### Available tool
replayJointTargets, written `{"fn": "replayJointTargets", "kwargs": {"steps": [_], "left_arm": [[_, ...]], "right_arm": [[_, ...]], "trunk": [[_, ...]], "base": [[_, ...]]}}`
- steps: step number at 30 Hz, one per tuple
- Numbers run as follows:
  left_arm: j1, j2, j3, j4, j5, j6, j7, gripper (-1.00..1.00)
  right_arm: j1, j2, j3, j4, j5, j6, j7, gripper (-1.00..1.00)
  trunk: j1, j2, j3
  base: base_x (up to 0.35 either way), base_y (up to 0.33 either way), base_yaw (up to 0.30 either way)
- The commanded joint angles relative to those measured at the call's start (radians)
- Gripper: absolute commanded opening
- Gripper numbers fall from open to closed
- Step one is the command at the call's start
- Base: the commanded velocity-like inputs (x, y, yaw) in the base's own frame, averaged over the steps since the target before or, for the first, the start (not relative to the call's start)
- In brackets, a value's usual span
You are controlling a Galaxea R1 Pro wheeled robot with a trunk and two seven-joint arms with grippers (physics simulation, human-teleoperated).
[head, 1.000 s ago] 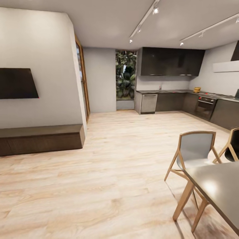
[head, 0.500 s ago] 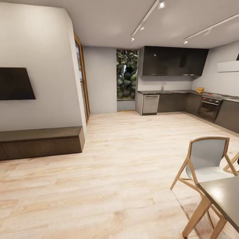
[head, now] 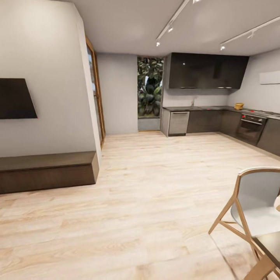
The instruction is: In the kitchen, take the popcorn bag from the countertop, put it into the microwave, and heat it until the popcorn is cooked so the cooked popcorn ends up inside the bag.
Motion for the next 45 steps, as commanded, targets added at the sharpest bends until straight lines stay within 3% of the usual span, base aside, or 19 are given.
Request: {"fn": "replayJointTargets", "kwargs": {"steps": [1, 45], "left_arm": [[0.0, 0.0, 0.004, -0.002, 0.0, -0.001, 0.0, 1.0], [0.0, -0.002, 0.004, -0.002, 0.0, -0.001, 0.0, 1.0]], "right_arm": [[-0.001, 0.0, 0.0, 0.001, 0.0, -0.004, 0.003, 1.0], [0.0, 0.0, 0.0, 0.001, 0.001, -0.004, 0.003, 1.0]], "trunk": [[0.001, 0.0, -0.001], [0.001, 0.0, -0.001]], "base": [[0.338, 0.093, 0.0], [0.338, 0.063, 0.0]]}}
